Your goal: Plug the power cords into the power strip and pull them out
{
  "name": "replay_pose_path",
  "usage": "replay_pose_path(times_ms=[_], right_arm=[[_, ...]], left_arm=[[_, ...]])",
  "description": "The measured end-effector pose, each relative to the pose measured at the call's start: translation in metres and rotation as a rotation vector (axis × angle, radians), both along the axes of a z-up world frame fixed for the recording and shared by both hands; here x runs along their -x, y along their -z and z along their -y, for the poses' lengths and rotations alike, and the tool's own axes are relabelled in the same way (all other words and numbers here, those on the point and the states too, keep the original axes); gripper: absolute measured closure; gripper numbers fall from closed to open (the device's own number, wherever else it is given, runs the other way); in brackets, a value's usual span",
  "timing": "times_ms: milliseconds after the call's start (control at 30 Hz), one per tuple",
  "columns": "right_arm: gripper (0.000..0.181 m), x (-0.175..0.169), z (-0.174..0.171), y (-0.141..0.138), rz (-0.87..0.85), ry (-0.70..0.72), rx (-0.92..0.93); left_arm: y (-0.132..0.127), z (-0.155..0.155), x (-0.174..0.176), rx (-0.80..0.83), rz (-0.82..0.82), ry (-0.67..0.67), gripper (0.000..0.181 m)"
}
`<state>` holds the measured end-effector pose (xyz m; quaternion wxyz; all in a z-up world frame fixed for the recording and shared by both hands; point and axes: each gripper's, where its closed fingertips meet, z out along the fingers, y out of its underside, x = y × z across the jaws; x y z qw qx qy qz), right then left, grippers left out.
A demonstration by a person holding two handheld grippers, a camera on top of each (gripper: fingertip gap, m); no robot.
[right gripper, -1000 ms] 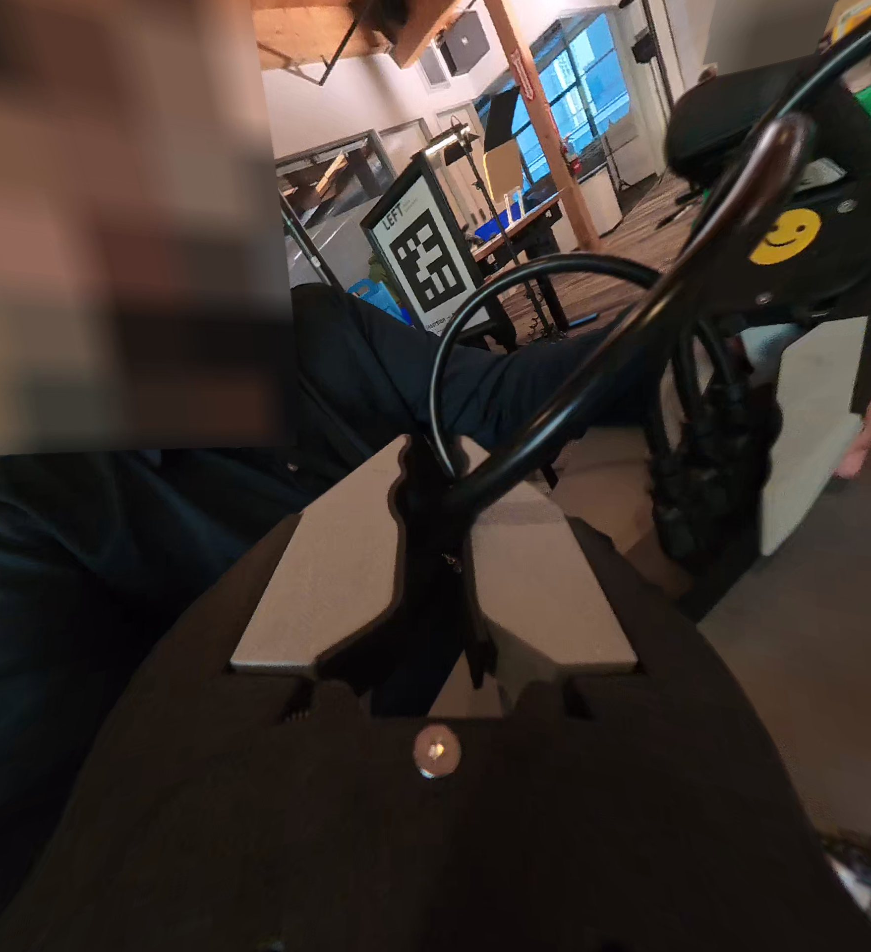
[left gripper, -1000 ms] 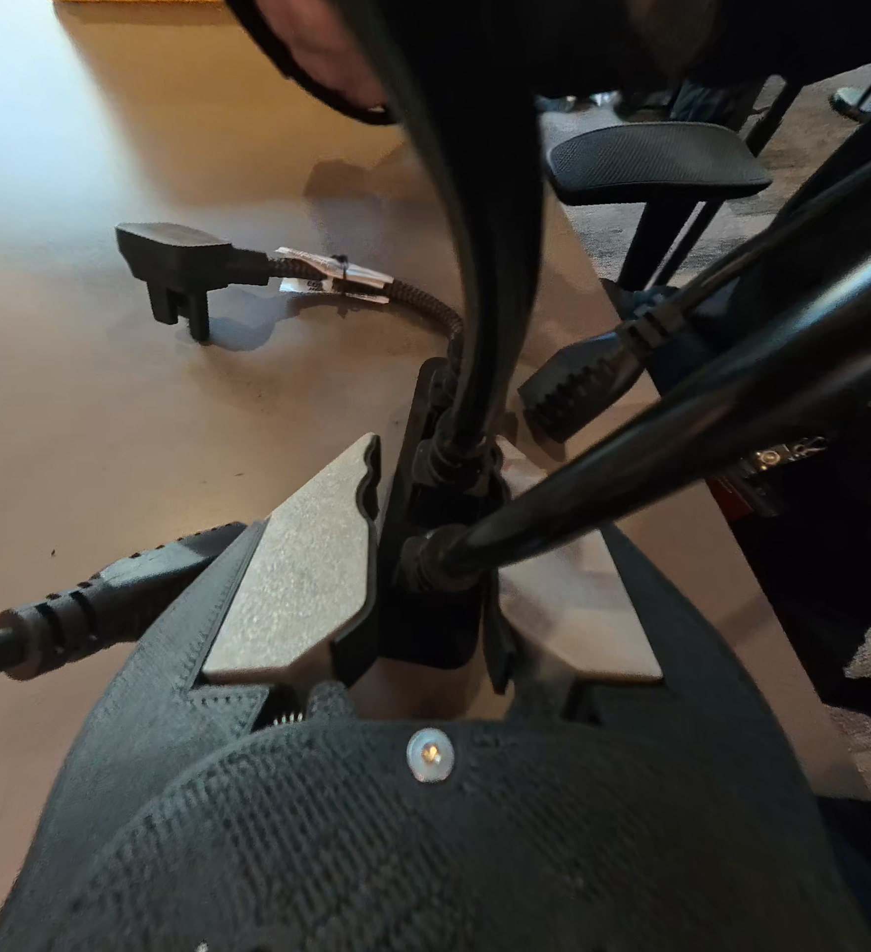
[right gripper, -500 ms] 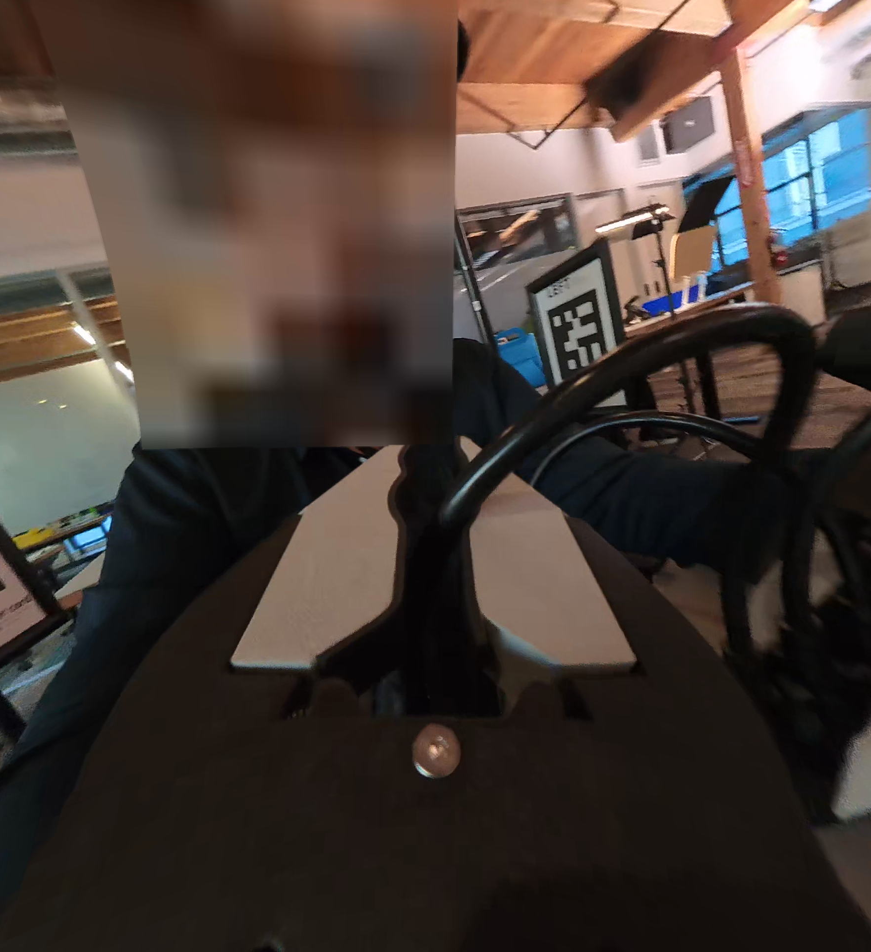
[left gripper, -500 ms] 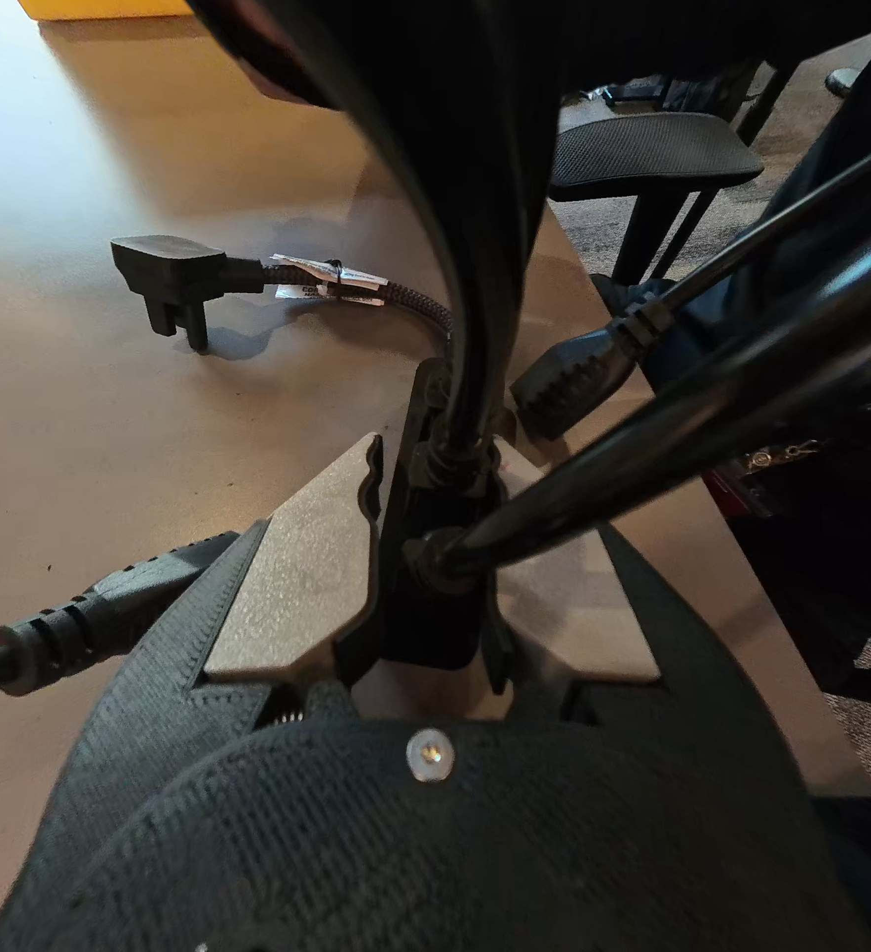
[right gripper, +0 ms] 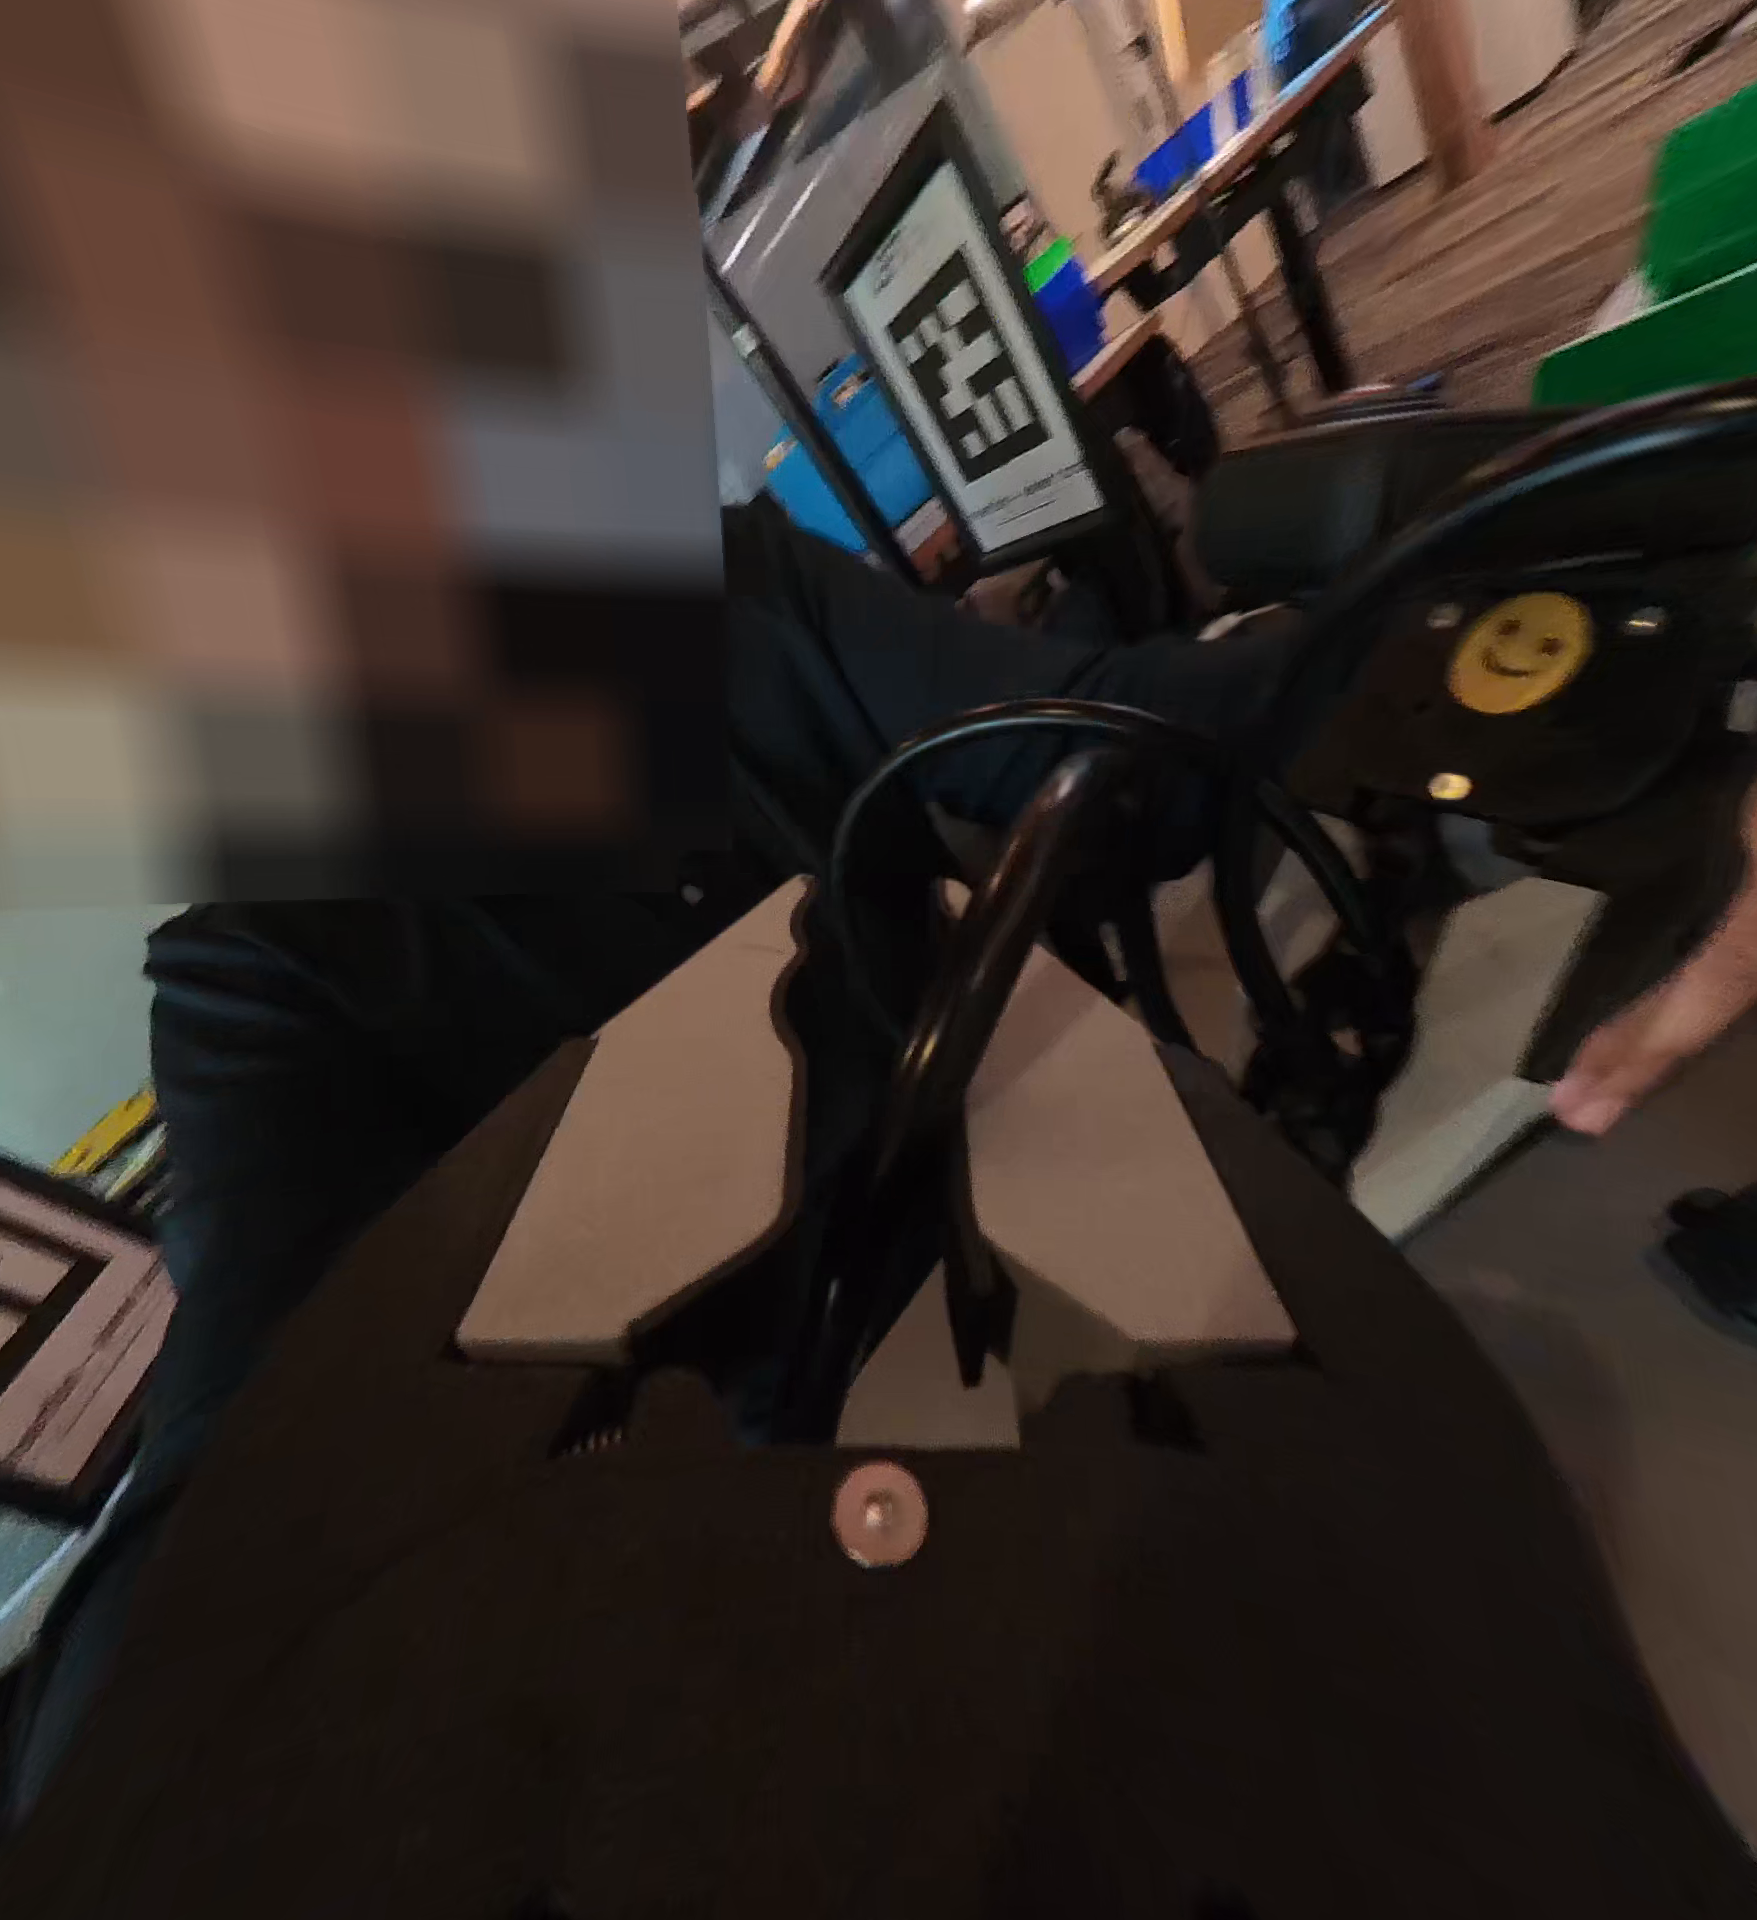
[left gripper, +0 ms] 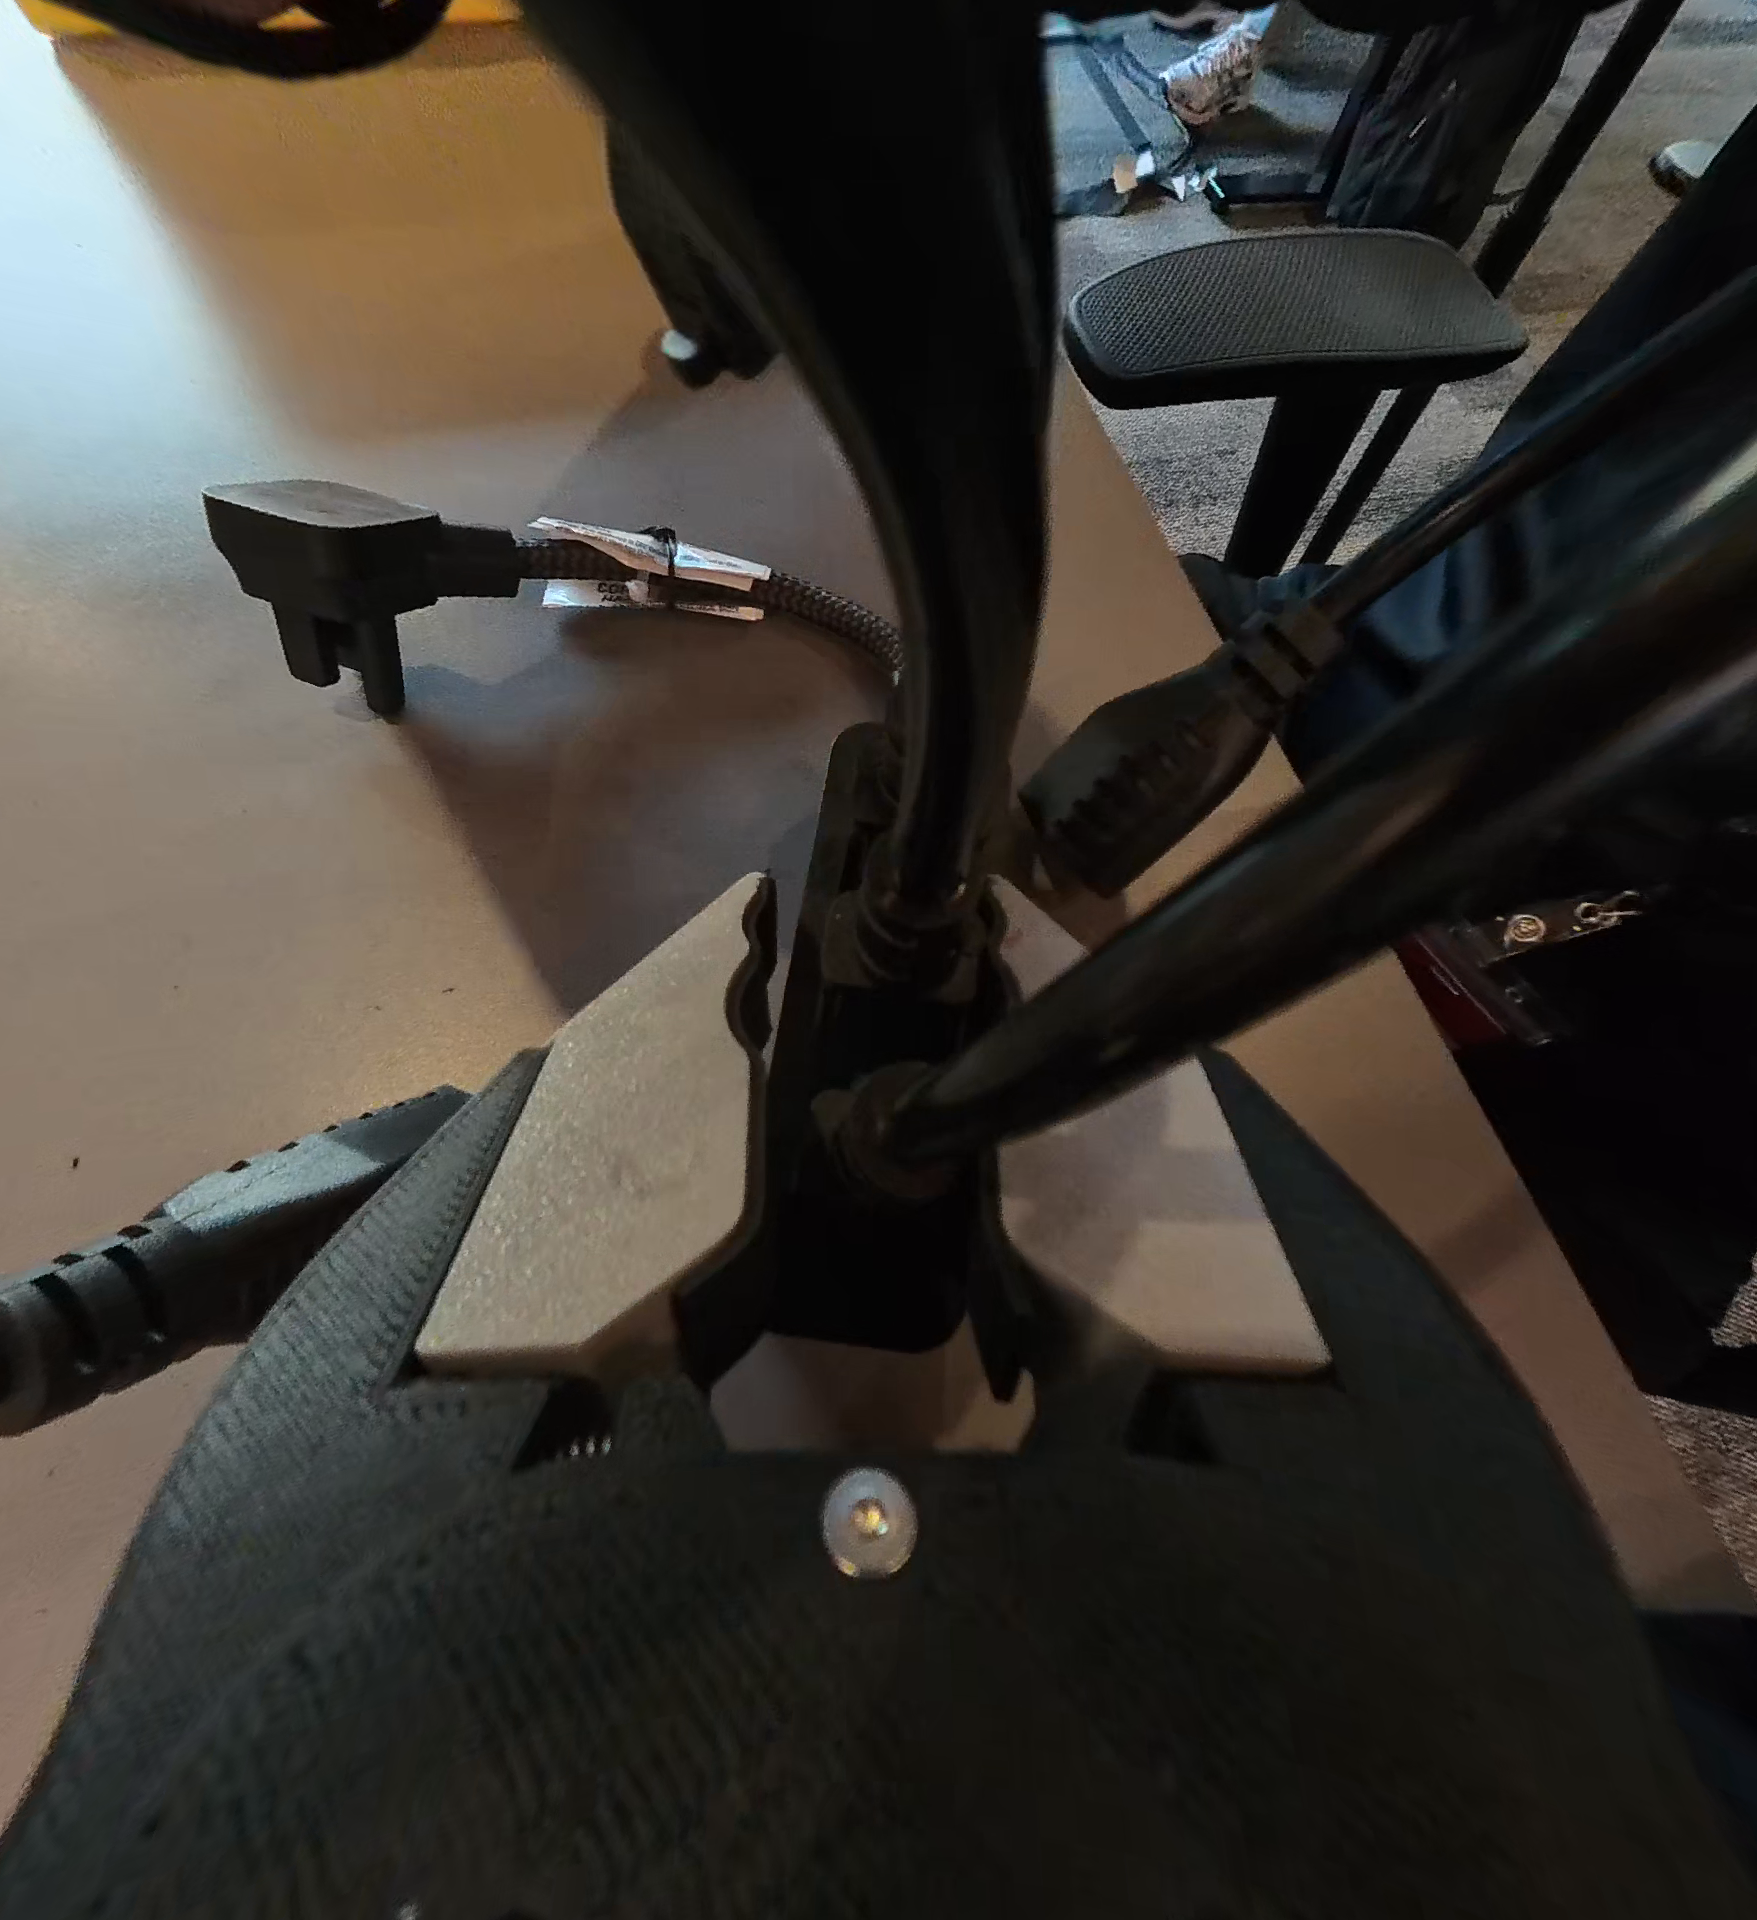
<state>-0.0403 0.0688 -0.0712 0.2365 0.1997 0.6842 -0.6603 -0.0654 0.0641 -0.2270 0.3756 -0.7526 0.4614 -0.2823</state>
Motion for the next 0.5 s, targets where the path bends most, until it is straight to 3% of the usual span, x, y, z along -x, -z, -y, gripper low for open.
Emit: replay_pose_path(times_ms=[133,233,300,500], right_arm=[[0.159,-0.041,0.024,-0.024,-0.153,-0.190,0.144],[0.155,-0.052,0.043,-0.036,-0.216,-0.201,0.260],[0.155,-0.037,0.048,-0.044,-0.237,-0.074,0.326],[0.159,0.028,0.017,-0.037,-0.488,0.625,0.257]], left_arm=[[0.000,0.003,-0.003,-0.019,-0.007,0.029,0.142],[0.000,0.007,-0.007,-0.026,-0.009,0.061,0.138],[0.000,0.006,-0.007,-0.017,-0.005,0.058,0.139],[-0.006,-0.007,-0.006,-0.002,0.042,-0.028,0.152]])
